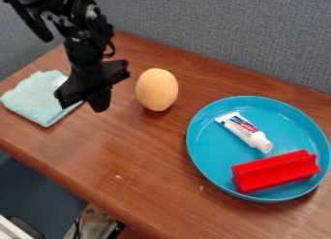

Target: Move the toothpaste from the blue plate to the cloth on the left side of the table

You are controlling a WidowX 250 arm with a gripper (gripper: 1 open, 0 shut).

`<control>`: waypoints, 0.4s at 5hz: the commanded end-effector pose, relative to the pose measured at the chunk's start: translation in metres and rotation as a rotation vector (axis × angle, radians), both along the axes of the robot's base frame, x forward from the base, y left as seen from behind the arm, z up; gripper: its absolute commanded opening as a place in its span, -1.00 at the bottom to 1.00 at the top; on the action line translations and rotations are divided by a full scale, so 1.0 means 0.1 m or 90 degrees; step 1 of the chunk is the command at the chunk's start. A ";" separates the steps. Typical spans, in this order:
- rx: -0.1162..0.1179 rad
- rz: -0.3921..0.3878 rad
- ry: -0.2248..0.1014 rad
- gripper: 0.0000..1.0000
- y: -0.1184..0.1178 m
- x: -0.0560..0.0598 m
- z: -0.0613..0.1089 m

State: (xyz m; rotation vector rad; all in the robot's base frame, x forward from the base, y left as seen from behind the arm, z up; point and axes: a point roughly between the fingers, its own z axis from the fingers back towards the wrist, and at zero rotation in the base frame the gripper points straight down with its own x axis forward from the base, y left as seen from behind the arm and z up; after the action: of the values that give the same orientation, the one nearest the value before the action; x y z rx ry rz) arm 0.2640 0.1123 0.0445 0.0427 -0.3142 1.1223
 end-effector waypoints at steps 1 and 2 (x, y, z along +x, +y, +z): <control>0.020 -0.007 -0.002 -1.00 0.02 0.02 -0.02; 0.029 -0.008 0.004 -1.00 0.03 0.02 -0.05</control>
State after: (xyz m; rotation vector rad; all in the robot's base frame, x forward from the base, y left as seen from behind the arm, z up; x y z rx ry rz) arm 0.2623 0.1155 0.0344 0.0793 -0.3101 1.1184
